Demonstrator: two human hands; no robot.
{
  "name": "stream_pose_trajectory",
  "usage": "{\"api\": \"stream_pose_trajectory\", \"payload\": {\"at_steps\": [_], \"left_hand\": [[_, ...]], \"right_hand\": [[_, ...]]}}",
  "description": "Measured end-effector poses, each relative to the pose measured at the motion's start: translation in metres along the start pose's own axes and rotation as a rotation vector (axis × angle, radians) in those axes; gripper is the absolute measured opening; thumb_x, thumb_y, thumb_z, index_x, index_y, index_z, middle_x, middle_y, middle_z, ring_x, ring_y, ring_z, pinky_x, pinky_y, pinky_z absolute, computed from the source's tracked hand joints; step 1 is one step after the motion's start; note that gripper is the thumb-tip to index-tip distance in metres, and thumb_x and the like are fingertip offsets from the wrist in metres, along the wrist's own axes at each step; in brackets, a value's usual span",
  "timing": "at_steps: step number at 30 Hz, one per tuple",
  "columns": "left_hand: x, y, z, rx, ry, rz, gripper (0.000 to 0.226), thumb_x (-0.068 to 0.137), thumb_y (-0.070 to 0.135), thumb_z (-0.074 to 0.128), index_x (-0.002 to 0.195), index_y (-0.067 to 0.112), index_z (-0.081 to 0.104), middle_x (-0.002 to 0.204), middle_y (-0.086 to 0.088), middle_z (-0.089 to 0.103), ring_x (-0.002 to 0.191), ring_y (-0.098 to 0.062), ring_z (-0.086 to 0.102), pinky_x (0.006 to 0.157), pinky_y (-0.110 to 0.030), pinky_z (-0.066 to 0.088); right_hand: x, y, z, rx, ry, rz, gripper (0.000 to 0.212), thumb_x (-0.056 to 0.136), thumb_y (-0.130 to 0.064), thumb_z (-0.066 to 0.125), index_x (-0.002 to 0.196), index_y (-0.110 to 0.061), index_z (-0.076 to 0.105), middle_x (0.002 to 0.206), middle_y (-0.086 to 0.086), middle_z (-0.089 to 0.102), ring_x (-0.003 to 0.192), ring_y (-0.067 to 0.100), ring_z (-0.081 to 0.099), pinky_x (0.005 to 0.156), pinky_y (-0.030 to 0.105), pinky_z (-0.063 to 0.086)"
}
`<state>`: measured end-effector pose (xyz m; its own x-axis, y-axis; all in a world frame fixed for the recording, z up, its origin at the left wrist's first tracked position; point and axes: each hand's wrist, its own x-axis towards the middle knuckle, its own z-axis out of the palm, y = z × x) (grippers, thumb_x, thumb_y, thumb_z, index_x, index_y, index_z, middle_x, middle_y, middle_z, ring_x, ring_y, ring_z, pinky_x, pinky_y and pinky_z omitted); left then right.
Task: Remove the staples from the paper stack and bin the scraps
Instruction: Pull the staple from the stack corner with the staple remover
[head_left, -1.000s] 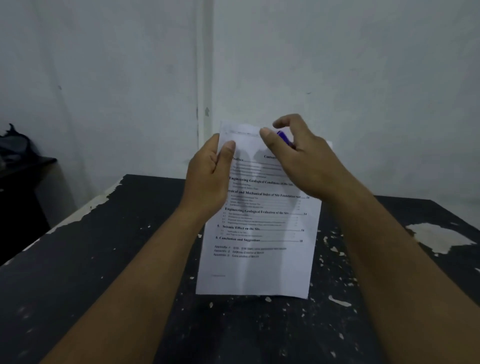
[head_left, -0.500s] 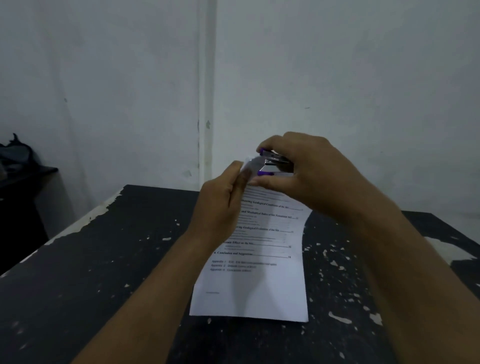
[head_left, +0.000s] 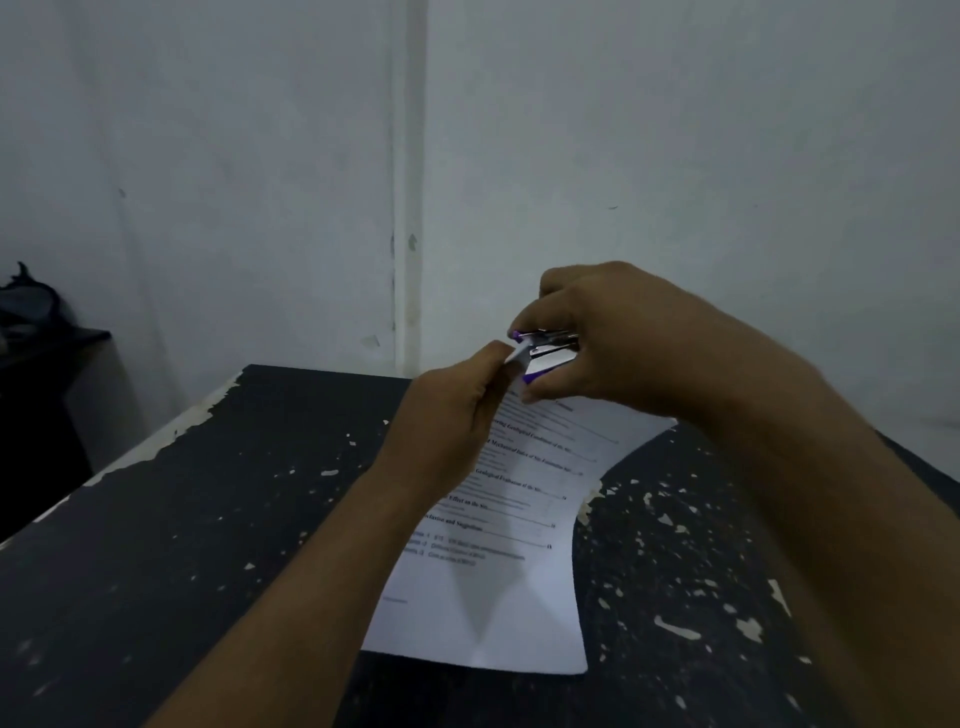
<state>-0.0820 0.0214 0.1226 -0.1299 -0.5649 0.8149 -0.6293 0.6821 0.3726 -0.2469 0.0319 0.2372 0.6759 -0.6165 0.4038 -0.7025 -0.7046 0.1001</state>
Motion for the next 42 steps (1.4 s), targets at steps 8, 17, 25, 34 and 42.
{"api": "stream_pose_trajectory", "payload": {"at_steps": [8,17,25,34,42], "left_hand": [[0.001,0.008,-0.005,0.151,-0.096,0.07,0.035,0.101,0.033,0.045,0.113,0.007,0.064,0.083,-0.006,0.073,0.06,0.003,0.049,0.057,-0.004,0.034],[0.002,0.013,-0.005,0.212,-0.221,0.02,0.025,0.101,0.022,0.051,0.115,0.005,0.062,0.093,-0.012,0.074,0.07,-0.021,0.067,0.06,-0.017,0.044],[0.004,0.02,-0.005,0.228,-0.18,0.052,0.017,0.096,0.012,0.06,0.104,-0.001,0.065,0.078,-0.013,0.072,0.059,-0.01,0.053,0.055,-0.01,0.035],[0.002,0.021,-0.003,0.223,-0.194,0.041,0.018,0.098,0.015,0.057,0.107,0.002,0.065,0.079,-0.009,0.071,0.06,-0.01,0.055,0.056,-0.008,0.035],[0.008,0.02,0.0,0.187,-0.244,-0.061,0.022,0.102,0.026,0.048,0.111,0.012,0.062,0.075,0.01,0.054,0.054,0.006,0.046,0.054,-0.008,0.03]], "right_hand": [[-0.004,0.003,0.003,-0.044,-0.058,-0.003,0.04,0.077,-0.047,0.077,0.112,-0.029,0.07,0.09,-0.015,0.055,0.083,0.006,0.051,0.068,0.027,0.044],[-0.009,0.004,0.006,-0.073,-0.044,-0.022,0.022,0.083,-0.042,0.068,0.09,-0.022,0.073,0.081,-0.008,0.058,0.071,0.01,0.053,0.061,0.034,0.047],[-0.012,0.005,0.007,-0.057,0.034,-0.041,0.017,0.082,-0.037,0.068,0.08,-0.021,0.072,0.073,-0.009,0.054,0.062,0.008,0.051,0.054,0.031,0.045],[-0.015,0.009,0.009,-0.014,-0.004,-0.027,0.023,0.081,-0.041,0.07,0.094,-0.023,0.073,0.078,-0.011,0.057,0.067,0.005,0.052,0.058,0.024,0.04],[-0.021,0.011,0.009,-0.07,0.024,0.007,0.032,0.071,-0.048,0.062,0.091,-0.025,0.069,0.077,-0.011,0.057,0.066,0.008,0.053,0.056,0.024,0.041]]}}
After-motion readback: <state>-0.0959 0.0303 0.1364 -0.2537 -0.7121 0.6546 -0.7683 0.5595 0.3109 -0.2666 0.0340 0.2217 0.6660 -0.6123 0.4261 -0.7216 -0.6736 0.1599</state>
